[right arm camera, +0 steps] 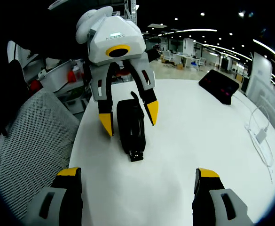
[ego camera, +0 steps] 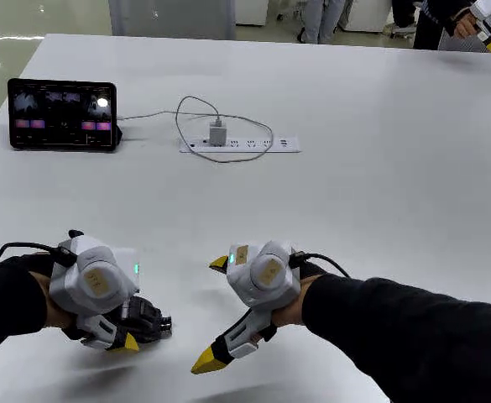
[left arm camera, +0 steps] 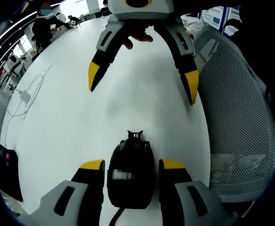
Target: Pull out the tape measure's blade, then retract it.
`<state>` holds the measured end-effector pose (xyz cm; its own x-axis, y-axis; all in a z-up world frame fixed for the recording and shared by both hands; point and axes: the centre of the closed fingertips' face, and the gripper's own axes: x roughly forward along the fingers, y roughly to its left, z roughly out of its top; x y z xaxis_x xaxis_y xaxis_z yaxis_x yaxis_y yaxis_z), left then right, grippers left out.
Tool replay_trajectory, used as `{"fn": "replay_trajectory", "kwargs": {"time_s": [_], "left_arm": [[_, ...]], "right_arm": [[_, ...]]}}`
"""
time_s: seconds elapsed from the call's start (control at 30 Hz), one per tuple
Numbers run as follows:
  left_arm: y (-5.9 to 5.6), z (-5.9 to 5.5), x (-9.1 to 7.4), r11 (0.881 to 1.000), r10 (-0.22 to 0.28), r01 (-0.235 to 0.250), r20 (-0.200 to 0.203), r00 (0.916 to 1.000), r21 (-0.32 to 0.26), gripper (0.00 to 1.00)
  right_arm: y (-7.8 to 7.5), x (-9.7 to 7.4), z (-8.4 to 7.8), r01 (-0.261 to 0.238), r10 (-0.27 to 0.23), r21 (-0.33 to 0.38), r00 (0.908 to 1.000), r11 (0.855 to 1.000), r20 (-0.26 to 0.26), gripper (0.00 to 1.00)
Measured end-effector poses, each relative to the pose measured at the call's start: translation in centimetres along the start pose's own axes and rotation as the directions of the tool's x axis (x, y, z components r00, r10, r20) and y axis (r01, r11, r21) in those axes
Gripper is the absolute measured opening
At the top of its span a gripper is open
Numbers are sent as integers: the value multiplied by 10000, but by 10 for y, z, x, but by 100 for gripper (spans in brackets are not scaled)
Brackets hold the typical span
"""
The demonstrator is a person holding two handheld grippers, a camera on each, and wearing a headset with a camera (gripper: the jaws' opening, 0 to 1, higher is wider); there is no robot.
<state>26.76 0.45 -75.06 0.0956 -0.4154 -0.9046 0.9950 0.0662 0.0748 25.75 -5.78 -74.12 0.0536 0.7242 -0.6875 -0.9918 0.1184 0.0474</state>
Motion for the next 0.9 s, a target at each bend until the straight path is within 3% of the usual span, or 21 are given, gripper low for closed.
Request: {"fn": "replay_trajectory", "kwargs": {"time_s": [0.13,0.4,0.57,0.63,0.7,0.9], "left_arm": [[3,-3,1,9999,127,-126,-237,9996,32,33],[3,-3,2,9999,146,-145,-269,9995,40,32],[3,-2,2,9996,278,-277,-135,9995,88,32],[4,-2,2,9996,288,-288,-22,9996,32,32],[4,-2,2,9996,296,-296,67,9995,5,32],[4,-1,3,9993,374,-374,195,9991,-45,32]], "right_arm": [[3,8,4,-201,200,-216,9998,9996,-55,99],[0,18,9,-316,318,-340,9995,9989,39,99],[-6,23,4,-142,141,134,9998,9998,124,98],[-3,25,-2,-202,202,35,9998,9998,-29,85],[-1,26,-3,-214,214,-16,9998,9998,23,86],[4,31,1,-382,383,-468,9993,9982,8,65]]}}
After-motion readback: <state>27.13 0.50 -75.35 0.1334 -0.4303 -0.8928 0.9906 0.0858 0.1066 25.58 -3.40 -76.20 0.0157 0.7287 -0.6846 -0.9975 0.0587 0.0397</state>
